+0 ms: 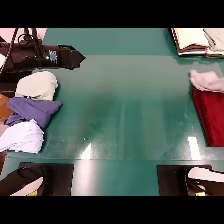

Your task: Fold the shirts.

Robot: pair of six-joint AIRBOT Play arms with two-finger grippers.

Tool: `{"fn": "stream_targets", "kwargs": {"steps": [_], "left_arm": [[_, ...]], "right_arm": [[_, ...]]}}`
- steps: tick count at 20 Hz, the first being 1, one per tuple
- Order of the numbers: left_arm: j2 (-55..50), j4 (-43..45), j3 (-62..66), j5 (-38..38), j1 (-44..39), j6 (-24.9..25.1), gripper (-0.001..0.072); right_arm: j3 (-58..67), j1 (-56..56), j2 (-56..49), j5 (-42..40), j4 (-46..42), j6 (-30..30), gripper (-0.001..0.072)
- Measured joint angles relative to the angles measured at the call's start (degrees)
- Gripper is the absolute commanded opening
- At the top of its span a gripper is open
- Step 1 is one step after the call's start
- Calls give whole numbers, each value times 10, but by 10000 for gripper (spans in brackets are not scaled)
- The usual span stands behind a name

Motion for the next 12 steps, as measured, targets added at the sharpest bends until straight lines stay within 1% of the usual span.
{"fn": "stream_targets", "kwargs": {"steps": [3,9,12], "left_arm": [[0,0,0,2,-3,-3,23],[0,0,0,5,-4,-4,23],[0,0,0,5,-4,-4,23]], "right_arm": [[0,-28,3,-8,3,0,13],[16,-29,13,-18,75,-25,13],[49,-28,25,-4,86,-31,13]]}}
